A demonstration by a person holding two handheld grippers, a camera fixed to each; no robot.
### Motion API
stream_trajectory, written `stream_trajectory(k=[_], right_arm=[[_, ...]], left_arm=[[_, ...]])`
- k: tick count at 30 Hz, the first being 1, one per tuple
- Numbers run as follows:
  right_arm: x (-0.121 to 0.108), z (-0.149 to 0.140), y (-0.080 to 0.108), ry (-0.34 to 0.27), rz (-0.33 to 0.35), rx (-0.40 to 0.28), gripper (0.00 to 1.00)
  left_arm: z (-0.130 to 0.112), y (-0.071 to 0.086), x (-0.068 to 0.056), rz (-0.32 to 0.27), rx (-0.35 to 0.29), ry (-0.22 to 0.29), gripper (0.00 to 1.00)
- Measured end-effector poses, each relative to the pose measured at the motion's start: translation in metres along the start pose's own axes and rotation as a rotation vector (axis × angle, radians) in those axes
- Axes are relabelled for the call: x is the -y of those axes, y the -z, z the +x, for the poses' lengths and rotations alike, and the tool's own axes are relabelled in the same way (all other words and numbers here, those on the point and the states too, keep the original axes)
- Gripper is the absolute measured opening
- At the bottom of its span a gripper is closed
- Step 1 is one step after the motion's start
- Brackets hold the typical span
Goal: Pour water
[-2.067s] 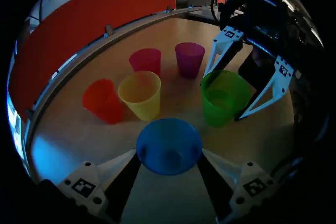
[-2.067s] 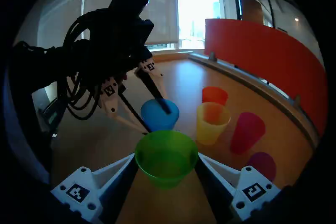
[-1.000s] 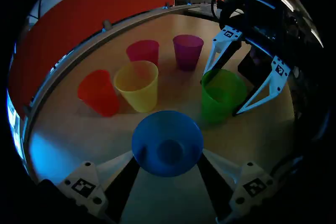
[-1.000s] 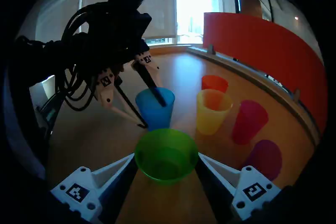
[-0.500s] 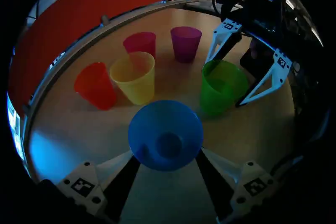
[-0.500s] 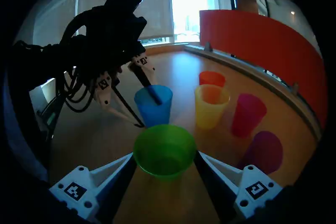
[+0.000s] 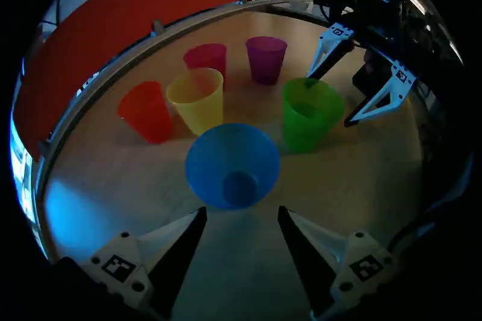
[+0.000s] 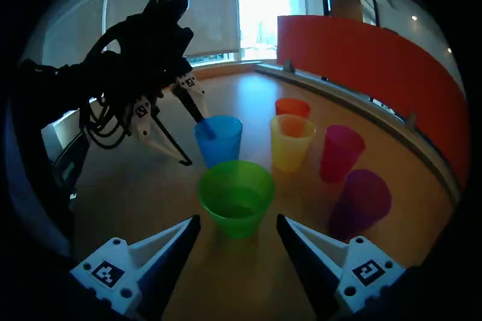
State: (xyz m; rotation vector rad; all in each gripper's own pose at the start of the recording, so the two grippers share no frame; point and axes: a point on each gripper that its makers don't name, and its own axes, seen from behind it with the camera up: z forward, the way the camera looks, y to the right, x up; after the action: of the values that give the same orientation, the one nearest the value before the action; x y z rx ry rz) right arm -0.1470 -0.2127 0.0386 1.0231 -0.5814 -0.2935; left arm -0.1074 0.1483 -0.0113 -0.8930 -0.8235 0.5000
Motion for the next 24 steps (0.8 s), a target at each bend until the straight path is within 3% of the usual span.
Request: stream_trajectory(k=[9, 17, 24], right_arm=[[0.003, -0.001, 0.029, -0.028, -0.071, -0.037, 0.98], [0.010, 0.005, 0.056, -0.104, -0.114, -0.120, 0.98], [0.008, 0.010, 0.075, -0.111, -0.191, -0.158, 0.98]], left_arm=[[-0.012, 0.026, 0.004, 0.069, -0.065, 0.070, 0.87], [-0.010, 0.056, 0.012, 0.157, -0.180, 0.145, 0.87], [-0.009, 0.077, 0.020, 0.244, -0.266, 0.188, 0.87]])
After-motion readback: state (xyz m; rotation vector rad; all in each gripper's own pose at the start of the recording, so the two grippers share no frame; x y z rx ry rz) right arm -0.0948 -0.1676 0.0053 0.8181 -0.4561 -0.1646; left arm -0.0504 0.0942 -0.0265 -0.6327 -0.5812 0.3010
